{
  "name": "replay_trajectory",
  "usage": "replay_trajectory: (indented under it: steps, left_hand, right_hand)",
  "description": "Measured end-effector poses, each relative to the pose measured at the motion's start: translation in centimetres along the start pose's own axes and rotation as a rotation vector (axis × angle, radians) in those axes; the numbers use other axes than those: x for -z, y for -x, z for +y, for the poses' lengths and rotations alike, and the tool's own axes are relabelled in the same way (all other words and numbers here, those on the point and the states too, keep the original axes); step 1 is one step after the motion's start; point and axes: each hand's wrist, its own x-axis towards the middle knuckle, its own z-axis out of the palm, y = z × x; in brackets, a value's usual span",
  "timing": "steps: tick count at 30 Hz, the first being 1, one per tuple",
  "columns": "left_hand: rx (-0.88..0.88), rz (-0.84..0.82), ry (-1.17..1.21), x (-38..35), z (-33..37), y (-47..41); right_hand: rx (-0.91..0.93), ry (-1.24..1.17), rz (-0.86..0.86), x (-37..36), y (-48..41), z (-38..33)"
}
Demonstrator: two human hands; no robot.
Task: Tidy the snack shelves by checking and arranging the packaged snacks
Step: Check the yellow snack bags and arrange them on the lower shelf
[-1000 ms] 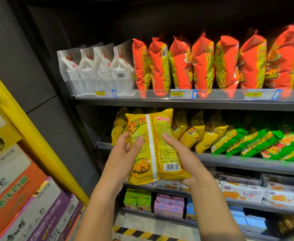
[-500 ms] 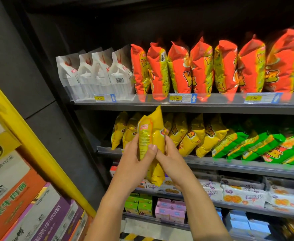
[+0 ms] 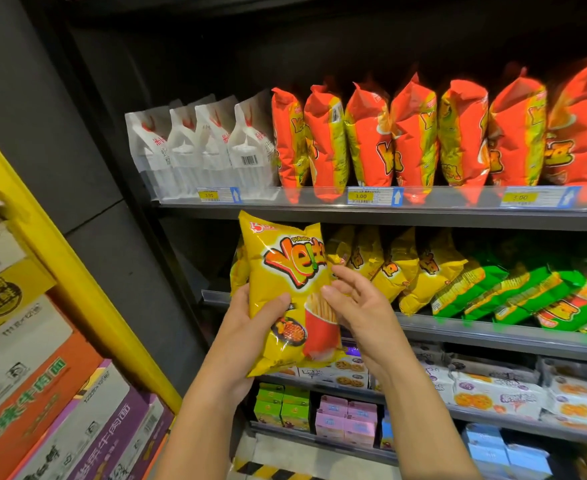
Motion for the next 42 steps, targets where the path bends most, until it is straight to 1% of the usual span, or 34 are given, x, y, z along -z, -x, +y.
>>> replay_trajectory:
  steps: [3,4,6,9,12,17,21,24,31,38,42]
  left_hand:
    - [0.009,-0.088,0.092,0.0,0.0,0.1]
    - [0.009,-0.11,0.098,-0.1,0.1,0.1]
    - [0.005,-0.144,0.09,0.0,0.0,0.1]
    - [-0.022,-0.167,-0.008,0.5,-0.3,-0.4]
    - [-0.065,-0.123,-0.092,1.3,-0.8,-0.9]
    - [-0.088,-0.142,-0.12,1.1,-1.1,-1.0]
    - [-0.087,-0.149,-0.091,1.2,-0.9,-1.1]
    - [-0.099,-0.149,-0.089,1.2,-0.7,-1.0]
    - [-0.195,-0.078,-0.172,1.5,-0.7,-0.7]
    - [-0.195,-0.093,-0.205,1.6,-0.5,-0.4]
    - [-0.132,-0.054,-0.162,1.8,-0.4,-0.5]
  right_hand:
    - [-0.115,-0.115,-0.122,0.2,0.3,0.0]
    - [-0.132,-0.13,-0.167,0.2,0.5,-0.3]
    - [-0.136,-0.143,-0.195,0.2,0.8,-0.7]
    - [-0.058,-0.104,-0.152,0.4,0.7,-1.0]
    - [0.045,0.001,-0.073,0.5,0.5,-1.1]
    - [0.163,0.189,0.021,0.4,0.4,-1.2]
    - [0.229,0.235,0.041,0.2,0.6,-1.5]
    - [0.239,0.22,0.013,0.4,0.8,-1.5]
    - [0.145,0.142,-0.133,1.6,0.8,-1.0]
    - [0.15,0.136,-0.155,2.1,0.5,-0.5]
    - [0.124,0.136,-0.153,2.1,0.6,-0.5]
